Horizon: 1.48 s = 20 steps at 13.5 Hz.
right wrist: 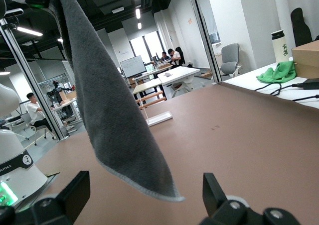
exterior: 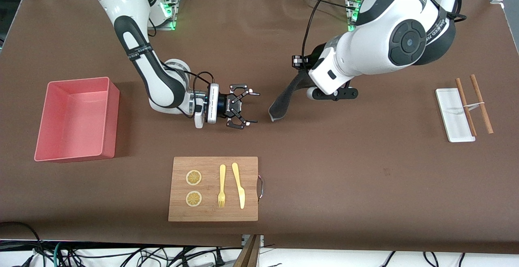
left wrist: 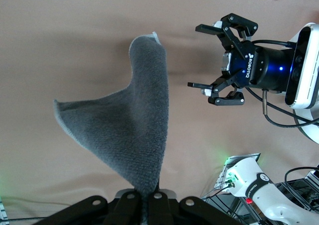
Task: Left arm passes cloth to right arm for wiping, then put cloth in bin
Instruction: 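Carry the cloth toward the right gripper while the right gripper approaches, then grasp the cloth with the right gripper beside the left gripper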
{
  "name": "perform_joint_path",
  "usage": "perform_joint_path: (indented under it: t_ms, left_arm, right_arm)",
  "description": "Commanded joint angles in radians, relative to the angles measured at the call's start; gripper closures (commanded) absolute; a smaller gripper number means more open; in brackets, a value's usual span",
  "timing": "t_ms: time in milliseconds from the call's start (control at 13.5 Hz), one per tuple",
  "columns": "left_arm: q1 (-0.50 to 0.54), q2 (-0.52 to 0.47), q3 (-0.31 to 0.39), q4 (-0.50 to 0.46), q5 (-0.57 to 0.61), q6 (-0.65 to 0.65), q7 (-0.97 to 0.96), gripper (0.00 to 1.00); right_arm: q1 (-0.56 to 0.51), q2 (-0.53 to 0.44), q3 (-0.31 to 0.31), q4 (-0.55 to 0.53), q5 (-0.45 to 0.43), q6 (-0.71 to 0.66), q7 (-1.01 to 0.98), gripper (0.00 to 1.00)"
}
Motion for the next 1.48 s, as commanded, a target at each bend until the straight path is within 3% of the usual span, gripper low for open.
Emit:
perform_joint_path:
  t_ms: [0, 371, 1262, 1410]
  left_arm:
    - [-0.046, -0.014, 0.009, 0.007, 0.004, 0.022, -0.047, 1.0]
    - [-0.09, -0.013, 0.009, 0.005, 0.016, 0.071, -0.102, 1.0]
    - [-0.105, -0.03, 0.009, 0.008, 0.018, 0.077, -0.107, 1.0]
    - [-0.114, -0.059, 0.009, 0.004, 0.018, 0.076, -0.11, 1.0]
  right_arm:
    - [0.022, 0.012, -0.008, 0.012, -0.01, -0.018, -0.008, 0.0]
    - [0.119, 0.009, -0.008, 0.059, 0.077, 0.016, -0.005, 0.0]
    - [0.133, 0.015, -0.015, 0.127, 0.096, 0.019, 0.001, 0.0]
    - [0.154, 0.035, -0.017, 0.146, 0.138, 0.016, -0.005, 0.06]
